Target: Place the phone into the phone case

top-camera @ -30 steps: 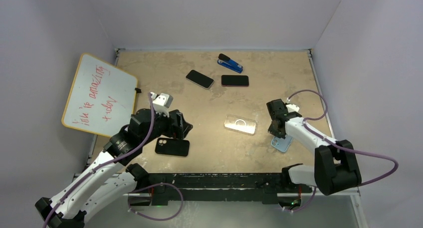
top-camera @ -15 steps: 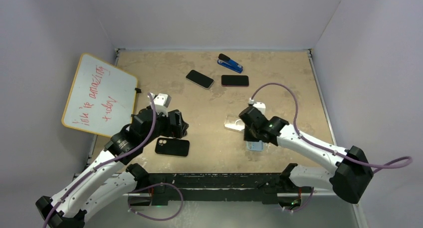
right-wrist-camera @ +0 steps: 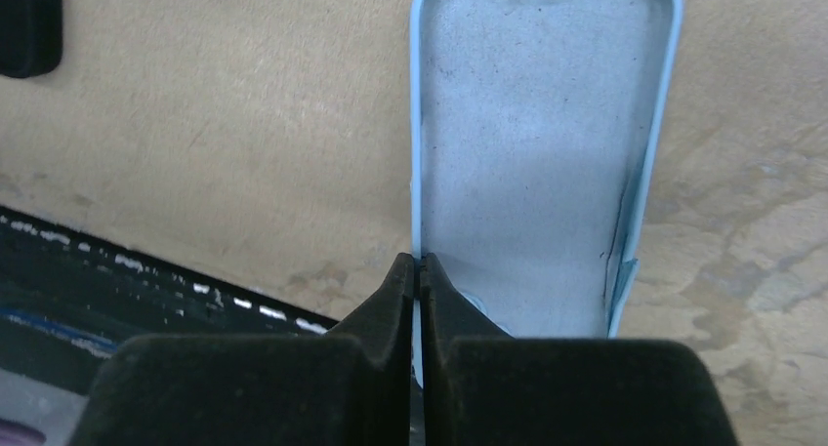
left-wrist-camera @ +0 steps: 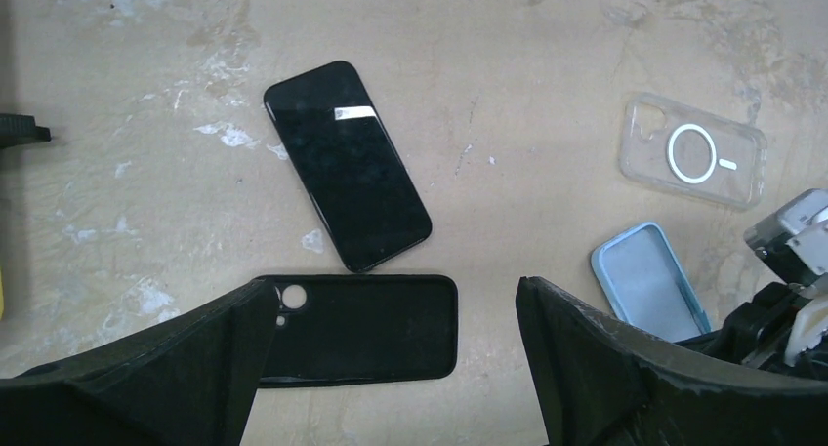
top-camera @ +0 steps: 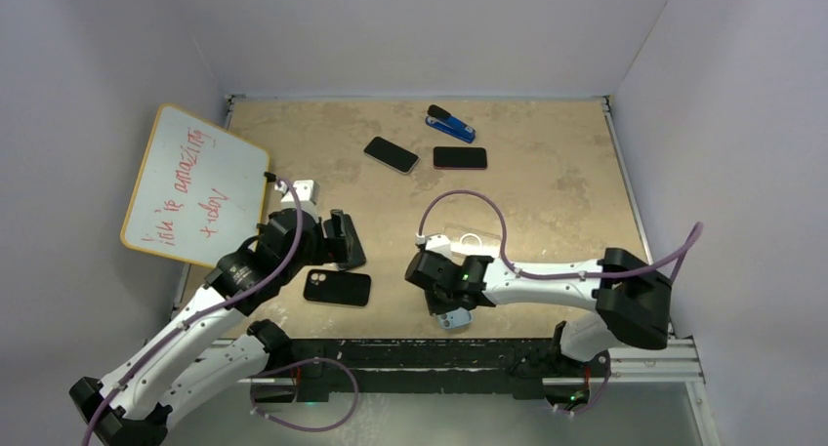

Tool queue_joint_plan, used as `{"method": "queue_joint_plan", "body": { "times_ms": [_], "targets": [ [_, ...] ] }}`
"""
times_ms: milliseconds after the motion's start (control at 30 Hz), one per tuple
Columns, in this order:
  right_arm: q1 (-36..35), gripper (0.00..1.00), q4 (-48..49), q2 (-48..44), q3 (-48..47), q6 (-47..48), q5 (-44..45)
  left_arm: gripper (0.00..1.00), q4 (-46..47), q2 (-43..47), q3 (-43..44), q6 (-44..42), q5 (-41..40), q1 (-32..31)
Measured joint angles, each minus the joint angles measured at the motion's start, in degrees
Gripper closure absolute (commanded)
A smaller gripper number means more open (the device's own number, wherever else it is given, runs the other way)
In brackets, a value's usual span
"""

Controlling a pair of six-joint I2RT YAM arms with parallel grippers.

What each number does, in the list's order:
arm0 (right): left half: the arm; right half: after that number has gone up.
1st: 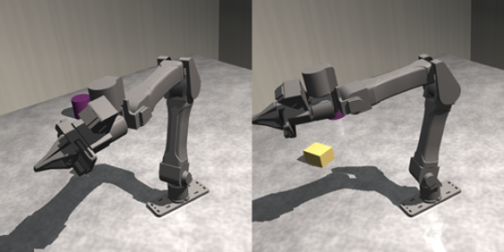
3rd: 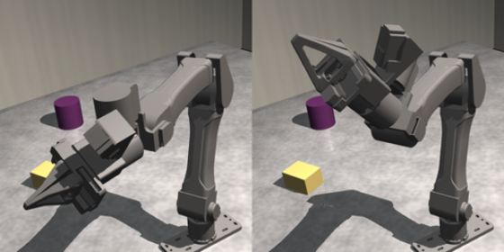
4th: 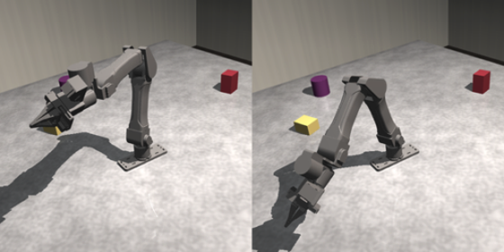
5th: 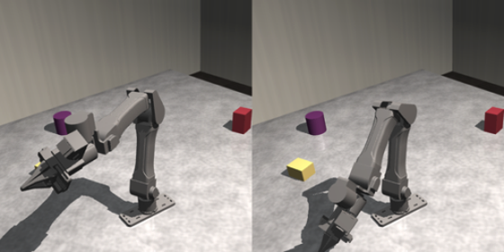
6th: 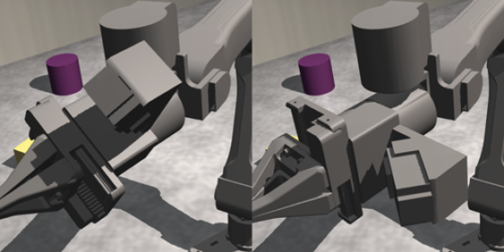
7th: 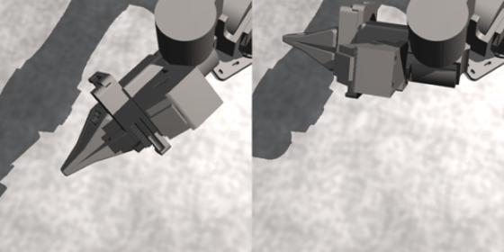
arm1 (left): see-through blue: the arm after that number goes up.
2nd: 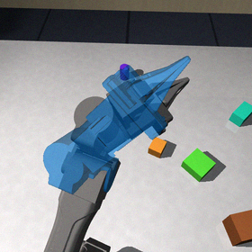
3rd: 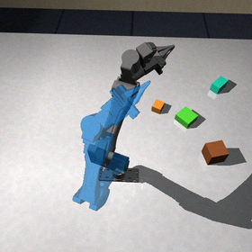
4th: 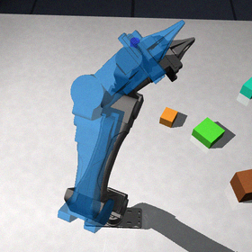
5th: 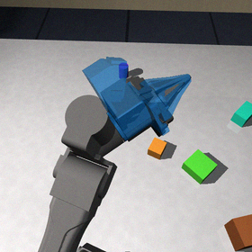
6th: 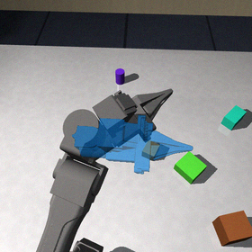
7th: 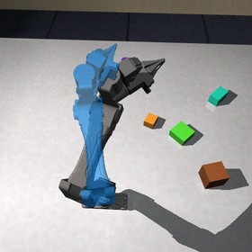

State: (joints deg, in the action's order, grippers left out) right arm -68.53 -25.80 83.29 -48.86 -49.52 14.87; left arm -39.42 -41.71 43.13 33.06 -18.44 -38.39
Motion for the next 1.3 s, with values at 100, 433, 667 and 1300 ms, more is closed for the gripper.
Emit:
{"method": "queue_joint_plan", "body": {
  "times_ms": [100,433,667,1300],
  "targets": [
    [0.0,1.0,2.3,2.9,0.0,-1.1,0.7,0.03,-1.0,-0.1,0.4,1.7,-1.4,0.0],
    [0.0,0.36,5.9,4.6,-2.9,-3.9,3.1,0.02,-2.2,-5.8,0.5,5.7,-3.5,0.0],
    [0.0,0.01,7.3,-7.3,-0.5,-4.5,3.8,0.02,-1.6,-15.7,1.8,6.4,-6.6,1.1],
    [0.0,0.01,8.7,-23.2,6.5,-2.4,3.8,0.01,9.0,-45.4,9.1,1.6,0.0,11.4]
  ]
}}
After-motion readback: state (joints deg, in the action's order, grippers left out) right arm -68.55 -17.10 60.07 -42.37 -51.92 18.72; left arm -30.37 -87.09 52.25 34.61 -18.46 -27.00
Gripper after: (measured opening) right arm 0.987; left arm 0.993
